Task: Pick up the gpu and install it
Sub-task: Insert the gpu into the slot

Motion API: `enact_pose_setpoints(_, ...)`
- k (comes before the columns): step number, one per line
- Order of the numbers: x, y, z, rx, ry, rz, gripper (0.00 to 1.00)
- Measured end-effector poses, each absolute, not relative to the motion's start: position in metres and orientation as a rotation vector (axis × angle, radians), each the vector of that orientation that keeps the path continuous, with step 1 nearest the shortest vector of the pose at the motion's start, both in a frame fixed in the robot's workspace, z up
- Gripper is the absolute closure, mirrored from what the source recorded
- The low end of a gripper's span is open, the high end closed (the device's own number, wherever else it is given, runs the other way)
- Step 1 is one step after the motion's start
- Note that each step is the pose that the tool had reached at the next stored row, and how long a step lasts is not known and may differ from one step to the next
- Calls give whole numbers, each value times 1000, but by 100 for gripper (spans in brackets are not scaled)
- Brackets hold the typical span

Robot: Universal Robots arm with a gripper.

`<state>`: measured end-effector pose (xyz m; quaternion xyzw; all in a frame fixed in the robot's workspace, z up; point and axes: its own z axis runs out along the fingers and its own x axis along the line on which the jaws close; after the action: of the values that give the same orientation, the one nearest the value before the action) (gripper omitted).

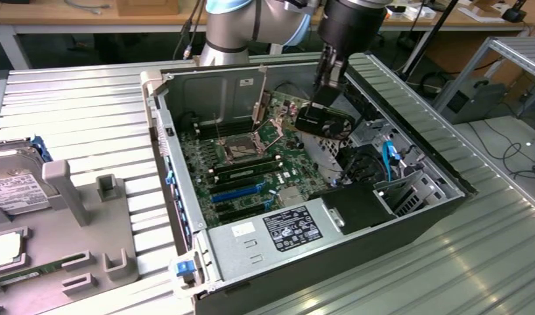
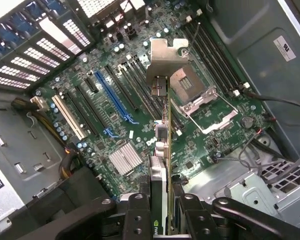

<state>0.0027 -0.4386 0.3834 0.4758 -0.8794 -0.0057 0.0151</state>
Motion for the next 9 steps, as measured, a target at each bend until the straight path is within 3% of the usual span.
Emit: enact_pose_setpoints(9, 3, -439, 383, 1602, -2667, -16, 73)
